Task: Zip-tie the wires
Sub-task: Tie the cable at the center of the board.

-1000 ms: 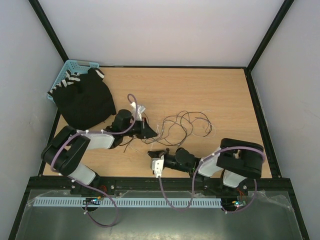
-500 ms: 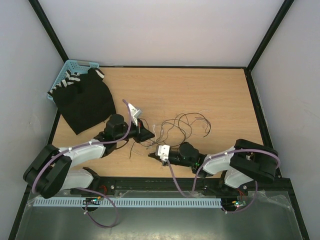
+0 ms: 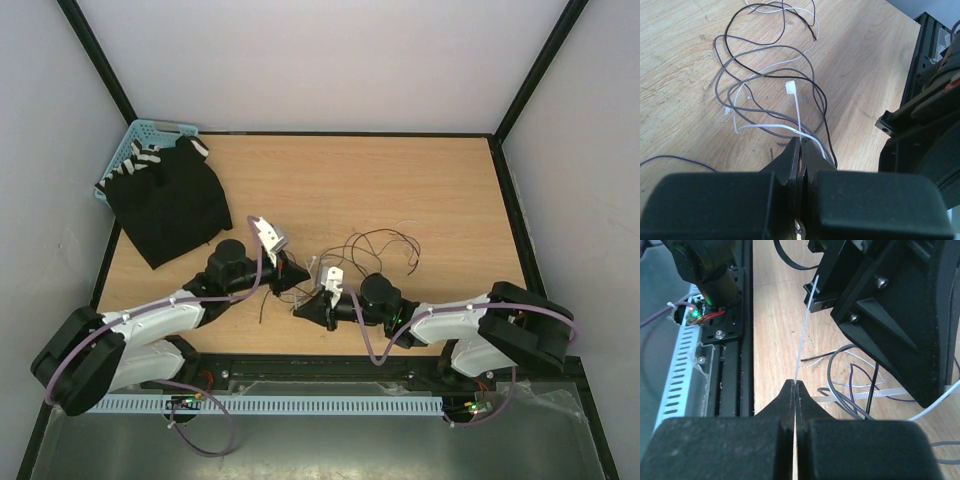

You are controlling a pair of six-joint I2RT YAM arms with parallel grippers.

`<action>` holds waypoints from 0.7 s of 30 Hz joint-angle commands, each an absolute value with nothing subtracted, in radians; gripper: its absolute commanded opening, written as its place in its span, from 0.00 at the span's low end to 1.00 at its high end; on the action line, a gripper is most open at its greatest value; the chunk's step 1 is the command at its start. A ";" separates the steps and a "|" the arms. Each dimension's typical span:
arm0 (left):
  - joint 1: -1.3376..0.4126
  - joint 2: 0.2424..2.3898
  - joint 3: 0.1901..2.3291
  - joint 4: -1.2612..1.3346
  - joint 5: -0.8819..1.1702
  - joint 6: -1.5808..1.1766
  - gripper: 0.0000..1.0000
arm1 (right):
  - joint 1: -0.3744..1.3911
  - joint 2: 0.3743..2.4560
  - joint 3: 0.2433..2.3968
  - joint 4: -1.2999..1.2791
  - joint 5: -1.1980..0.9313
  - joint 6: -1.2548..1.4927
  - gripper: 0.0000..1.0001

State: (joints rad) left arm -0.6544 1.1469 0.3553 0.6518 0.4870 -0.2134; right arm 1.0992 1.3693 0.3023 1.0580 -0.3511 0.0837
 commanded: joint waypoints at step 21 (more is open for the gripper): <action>-0.701 0.988 0.278 0.771 0.416 0.000 0.00 | 1.067 1.280 0.426 0.824 -0.506 0.300 0.00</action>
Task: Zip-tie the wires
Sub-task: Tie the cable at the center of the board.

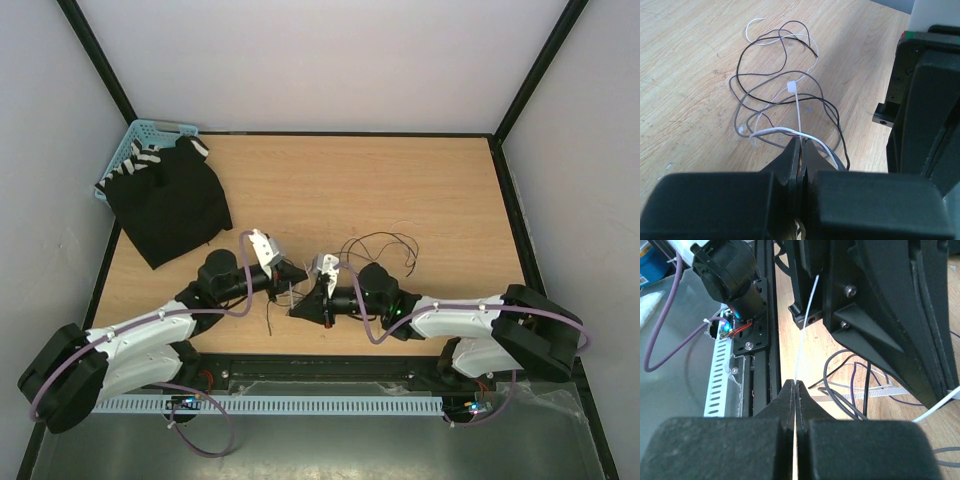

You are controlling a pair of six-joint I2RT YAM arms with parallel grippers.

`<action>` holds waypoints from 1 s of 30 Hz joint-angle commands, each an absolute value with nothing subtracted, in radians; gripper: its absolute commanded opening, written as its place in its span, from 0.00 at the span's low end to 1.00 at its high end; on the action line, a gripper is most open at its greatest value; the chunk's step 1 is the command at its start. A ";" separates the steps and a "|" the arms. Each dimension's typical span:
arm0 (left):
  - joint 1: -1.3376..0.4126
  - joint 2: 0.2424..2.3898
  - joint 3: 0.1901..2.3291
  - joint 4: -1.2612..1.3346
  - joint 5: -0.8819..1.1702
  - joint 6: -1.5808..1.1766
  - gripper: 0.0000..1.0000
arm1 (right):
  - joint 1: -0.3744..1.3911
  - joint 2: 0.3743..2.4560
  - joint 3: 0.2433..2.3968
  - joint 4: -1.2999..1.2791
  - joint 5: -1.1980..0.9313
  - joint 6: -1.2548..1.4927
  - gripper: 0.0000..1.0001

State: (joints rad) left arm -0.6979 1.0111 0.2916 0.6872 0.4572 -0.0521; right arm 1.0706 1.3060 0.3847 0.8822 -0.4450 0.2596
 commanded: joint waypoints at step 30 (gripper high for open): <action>-0.710 0.966 0.118 1.067 0.307 0.159 0.00 | 0.931 1.323 0.390 0.939 -0.721 0.459 0.00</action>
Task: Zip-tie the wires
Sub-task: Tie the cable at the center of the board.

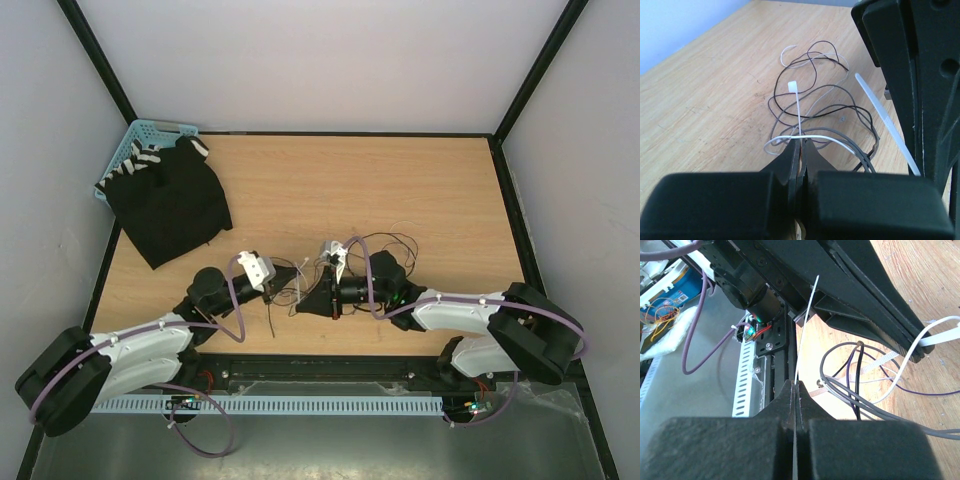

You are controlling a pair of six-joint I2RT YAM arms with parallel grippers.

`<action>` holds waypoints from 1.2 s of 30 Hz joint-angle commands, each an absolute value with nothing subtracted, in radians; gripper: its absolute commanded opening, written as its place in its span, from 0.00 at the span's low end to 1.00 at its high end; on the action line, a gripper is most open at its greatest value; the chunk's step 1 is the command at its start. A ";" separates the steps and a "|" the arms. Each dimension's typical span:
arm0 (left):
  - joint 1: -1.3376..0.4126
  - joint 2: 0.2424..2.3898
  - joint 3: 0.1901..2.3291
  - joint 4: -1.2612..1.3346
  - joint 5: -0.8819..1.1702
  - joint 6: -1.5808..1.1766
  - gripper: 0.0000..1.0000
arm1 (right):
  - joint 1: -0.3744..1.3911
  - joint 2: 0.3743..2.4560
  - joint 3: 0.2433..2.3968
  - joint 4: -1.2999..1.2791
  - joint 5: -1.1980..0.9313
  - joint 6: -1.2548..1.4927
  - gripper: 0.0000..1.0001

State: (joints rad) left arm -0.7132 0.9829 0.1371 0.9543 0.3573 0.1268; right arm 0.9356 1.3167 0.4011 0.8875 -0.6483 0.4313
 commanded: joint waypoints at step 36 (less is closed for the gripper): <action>-0.711 0.903 0.043 1.158 0.256 0.217 0.00 | 0.812 1.478 0.431 1.028 -1.041 0.533 0.00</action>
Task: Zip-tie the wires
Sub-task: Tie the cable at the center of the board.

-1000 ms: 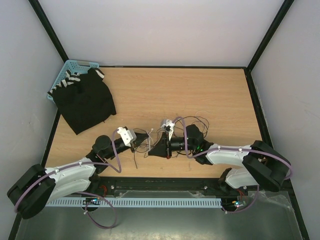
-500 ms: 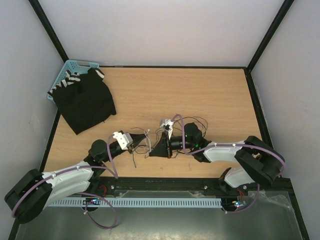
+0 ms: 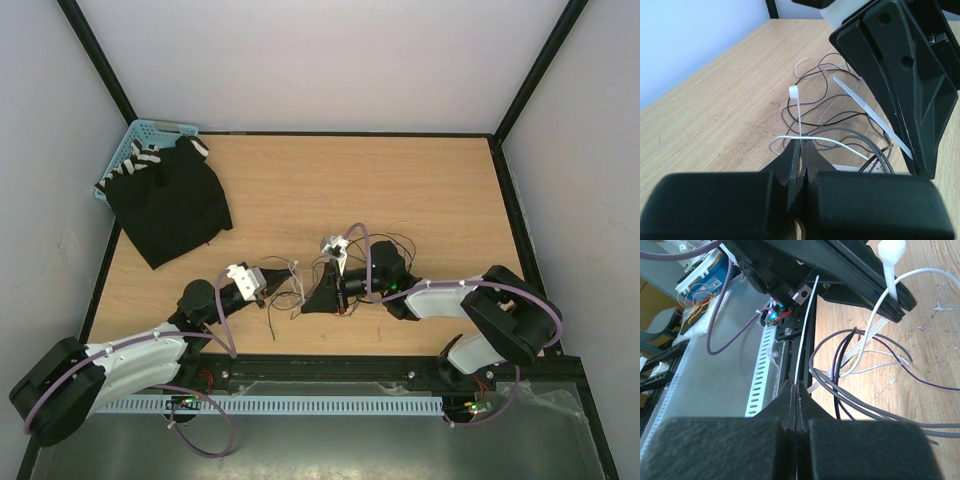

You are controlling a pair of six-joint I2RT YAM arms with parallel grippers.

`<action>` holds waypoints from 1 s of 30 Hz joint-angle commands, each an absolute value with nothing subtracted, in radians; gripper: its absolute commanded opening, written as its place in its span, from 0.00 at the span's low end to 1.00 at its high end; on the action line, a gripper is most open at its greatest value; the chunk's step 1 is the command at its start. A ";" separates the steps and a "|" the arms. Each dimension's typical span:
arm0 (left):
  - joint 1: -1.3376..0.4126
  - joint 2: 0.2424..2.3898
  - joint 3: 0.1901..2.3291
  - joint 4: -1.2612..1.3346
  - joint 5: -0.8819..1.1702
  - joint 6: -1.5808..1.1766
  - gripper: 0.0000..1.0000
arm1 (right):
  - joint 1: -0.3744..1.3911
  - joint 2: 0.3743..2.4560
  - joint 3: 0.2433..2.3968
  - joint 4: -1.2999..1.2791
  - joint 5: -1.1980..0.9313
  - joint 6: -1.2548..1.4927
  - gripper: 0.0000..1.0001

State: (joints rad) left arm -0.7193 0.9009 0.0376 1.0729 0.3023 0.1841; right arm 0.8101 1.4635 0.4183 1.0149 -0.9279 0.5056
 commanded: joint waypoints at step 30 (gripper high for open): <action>-0.712 0.965 0.065 1.159 0.289 0.192 0.00 | 0.807 1.480 0.422 1.009 -1.017 0.522 0.00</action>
State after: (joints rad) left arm -0.7193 0.9642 0.0383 1.0939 0.3141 0.1825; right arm 0.8001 1.4689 0.4187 1.0180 -0.9585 0.5129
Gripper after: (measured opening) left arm 0.001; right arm 0.010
